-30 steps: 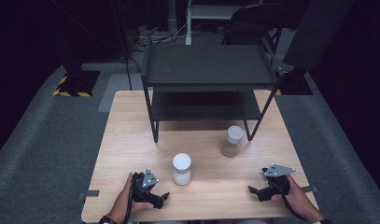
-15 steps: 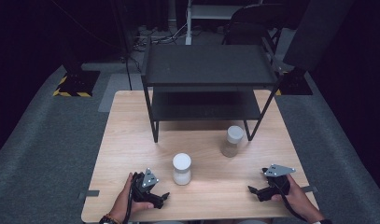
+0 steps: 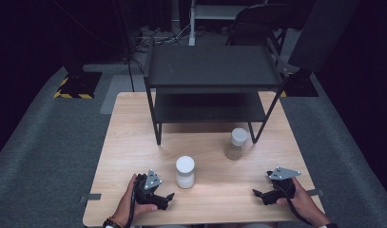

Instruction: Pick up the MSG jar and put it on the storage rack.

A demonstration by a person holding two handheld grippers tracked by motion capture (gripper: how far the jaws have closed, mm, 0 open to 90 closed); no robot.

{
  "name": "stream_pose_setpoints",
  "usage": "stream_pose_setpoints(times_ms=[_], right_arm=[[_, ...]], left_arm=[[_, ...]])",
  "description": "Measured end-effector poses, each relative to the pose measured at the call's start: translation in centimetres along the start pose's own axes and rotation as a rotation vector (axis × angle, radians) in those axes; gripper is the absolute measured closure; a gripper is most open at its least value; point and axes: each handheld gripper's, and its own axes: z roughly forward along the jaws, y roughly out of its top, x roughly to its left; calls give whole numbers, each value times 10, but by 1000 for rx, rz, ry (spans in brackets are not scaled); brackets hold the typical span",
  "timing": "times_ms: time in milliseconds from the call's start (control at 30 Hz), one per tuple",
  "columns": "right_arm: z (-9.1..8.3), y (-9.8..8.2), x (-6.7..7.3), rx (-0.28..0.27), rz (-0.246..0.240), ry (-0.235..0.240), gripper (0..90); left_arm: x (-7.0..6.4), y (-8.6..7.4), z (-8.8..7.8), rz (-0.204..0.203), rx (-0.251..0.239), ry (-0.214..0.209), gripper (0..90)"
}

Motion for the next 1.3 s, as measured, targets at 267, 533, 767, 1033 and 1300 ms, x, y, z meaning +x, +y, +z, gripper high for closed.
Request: stream_pose_setpoints(times_ms=[267,533,767,1033,1300], right_arm=[[0,0,0,0,-1,0,0],[0,0,0,0,0,0,0],[0,0,0,0,-1,0,0],[0,0,0,0,-1,0,0],[0,0,0,0,0,-1,0]], left_arm=[[-3,0,-7,-2,-106,-2,12],[1,-5,-2,-6,-207,-54,6],[-3,-4,3,1,-243,-57,4],[-2,3,8,5,-247,-66,4],[-1,9,15,5,-250,-90,9]])
